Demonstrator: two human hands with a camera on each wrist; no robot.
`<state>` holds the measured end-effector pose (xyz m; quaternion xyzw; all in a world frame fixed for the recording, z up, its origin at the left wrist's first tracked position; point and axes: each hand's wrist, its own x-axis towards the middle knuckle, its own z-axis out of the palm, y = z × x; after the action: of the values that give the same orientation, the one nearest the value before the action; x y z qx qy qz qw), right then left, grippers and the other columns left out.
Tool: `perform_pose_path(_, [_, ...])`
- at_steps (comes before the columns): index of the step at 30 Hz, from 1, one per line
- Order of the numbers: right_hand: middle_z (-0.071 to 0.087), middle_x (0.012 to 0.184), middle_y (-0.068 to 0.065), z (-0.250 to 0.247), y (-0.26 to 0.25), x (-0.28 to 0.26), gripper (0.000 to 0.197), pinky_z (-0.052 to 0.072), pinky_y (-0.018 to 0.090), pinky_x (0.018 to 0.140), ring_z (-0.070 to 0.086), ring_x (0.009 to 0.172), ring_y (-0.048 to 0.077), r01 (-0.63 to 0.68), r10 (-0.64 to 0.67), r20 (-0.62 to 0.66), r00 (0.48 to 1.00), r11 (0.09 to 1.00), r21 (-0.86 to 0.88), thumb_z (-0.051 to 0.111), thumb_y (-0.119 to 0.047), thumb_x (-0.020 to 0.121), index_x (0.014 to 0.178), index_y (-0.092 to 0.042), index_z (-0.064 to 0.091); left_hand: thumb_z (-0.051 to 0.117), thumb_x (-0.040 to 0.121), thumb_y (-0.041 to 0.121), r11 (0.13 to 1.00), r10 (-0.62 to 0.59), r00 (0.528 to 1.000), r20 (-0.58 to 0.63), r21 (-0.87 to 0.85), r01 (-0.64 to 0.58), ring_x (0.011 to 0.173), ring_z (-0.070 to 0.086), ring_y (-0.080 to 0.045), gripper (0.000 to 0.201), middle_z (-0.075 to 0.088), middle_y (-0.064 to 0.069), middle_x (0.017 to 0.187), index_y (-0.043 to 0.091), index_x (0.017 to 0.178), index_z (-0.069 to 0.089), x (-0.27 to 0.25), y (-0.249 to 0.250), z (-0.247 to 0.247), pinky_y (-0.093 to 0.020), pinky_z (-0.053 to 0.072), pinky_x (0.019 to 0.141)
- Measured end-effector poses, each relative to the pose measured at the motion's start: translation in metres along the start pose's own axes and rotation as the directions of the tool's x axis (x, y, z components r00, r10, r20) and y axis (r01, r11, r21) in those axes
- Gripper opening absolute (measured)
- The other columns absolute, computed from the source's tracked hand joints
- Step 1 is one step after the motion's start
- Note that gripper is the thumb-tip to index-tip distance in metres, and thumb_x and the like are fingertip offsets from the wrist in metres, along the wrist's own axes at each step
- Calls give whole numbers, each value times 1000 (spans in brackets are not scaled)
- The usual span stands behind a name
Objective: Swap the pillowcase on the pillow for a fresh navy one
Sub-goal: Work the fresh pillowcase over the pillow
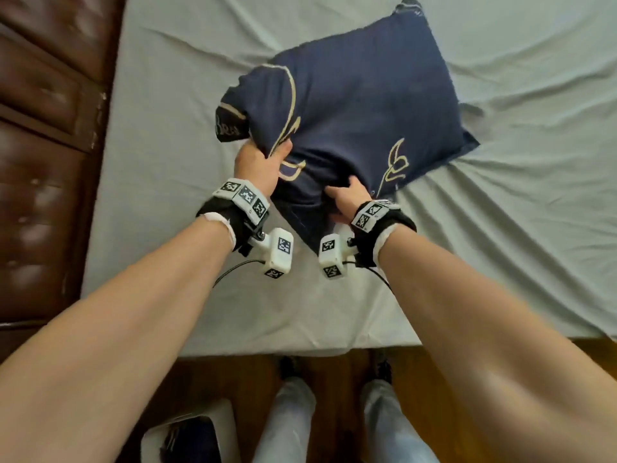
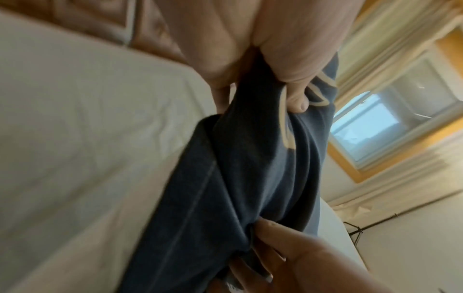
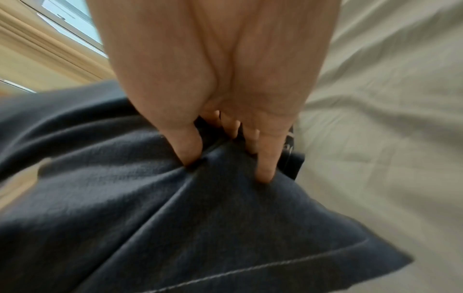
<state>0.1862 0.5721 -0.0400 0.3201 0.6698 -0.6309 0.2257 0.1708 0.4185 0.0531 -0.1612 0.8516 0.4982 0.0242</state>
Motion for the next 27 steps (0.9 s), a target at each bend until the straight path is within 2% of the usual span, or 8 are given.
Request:
perform_pose_path(3, [58, 118, 7, 4, -28, -27, 49, 58, 51, 76, 60, 103, 30, 65, -62, 103, 993, 998, -25, 68, -30, 85, 128, -18, 47, 68, 88, 34, 970, 161, 985, 65, 176, -170, 91, 65, -27, 35, 70, -13, 101, 6, 108, 66, -11, 46, -22, -19, 45, 65])
perform_pose_path(6, [57, 129, 3, -44, -31, -52, 48, 57, 42, 76, 62, 104, 27, 54, -54, 39, 998, 999, -1, 56, -40, 94, 139, -24, 46, 63, 90, 36, 829, 153, 954, 257, 493, -266, 96, 62, -39, 35, 67, -20, 104, 5, 107, 63, -30, 46, -11, -32, 43, 69])
perform_pose_path(9, [55, 133, 9, -108, -15, -61, 45, 53, 42, 79, 63, 95, 27, -6, 25, -138, 990, 991, 136, 42, -46, 97, 130, -17, 52, 63, 88, 36, 661, -64, 910, 410, 701, -269, 102, 62, -36, 38, 64, -15, 115, 11, 116, 61, -55, 9, 23, -36, 51, 82])
perform_pose_path(13, [44, 144, 11, -160, 22, -82, 76, 53, 48, 85, 58, 111, 34, -139, 165, -170, 971, 978, 153, 38, -64, 92, 151, -16, 32, 53, 93, 43, 495, -326, 752, 573, 781, -380, 120, 55, -28, 47, 59, -9, 130, 12, 129, 57, -112, -42, 72, -37, 44, 101])
perform_pose_path(17, [35, 154, 7, -173, 54, -91, 115, 50, 52, 91, 47, 129, 37, -138, 143, -134, 981, 989, 45, 63, -80, 68, 155, -24, 14, 53, 92, 39, 513, -199, 681, 705, 667, -541, 132, 40, -28, 49, 47, -6, 138, 21, 137, 49, -149, -59, 104, -41, 39, 105])
perform_pose_path(19, [28, 158, 8, -181, 67, -87, 125, 38, 49, 110, 37, 140, 32, -92, 88, -163, 983, 996, -12, 76, -70, 65, 156, -15, 9, 48, 94, 44, 522, -147, 619, 771, 592, -614, 129, 39, -27, 42, 50, -5, 134, 26, 131, 56, -153, -56, 116, -42, 38, 105])
perform_pose_path(22, [28, 157, 15, -200, 91, -78, 128, 35, 48, 113, 35, 140, 34, -186, 148, -261, 954, 974, -126, 85, -49, 65, 155, -8, 5, 51, 95, 46, 624, -153, 553, 819, 514, -588, 130, 43, -24, 46, 52, -4, 138, 28, 138, 52, -157, -53, 135, -39, 33, 110])
perform_pose_path(27, [36, 150, 14, -227, 117, -74, 93, 39, 42, 108, 42, 135, 33, -196, 92, -287, 954, 912, -360, 79, -33, 77, 150, -11, 26, 59, 92, 39, 713, -172, 649, 741, 548, -437, 130, 47, -20, 46, 51, -1, 139, 34, 137, 49, -156, -64, 161, -39, 37, 110])
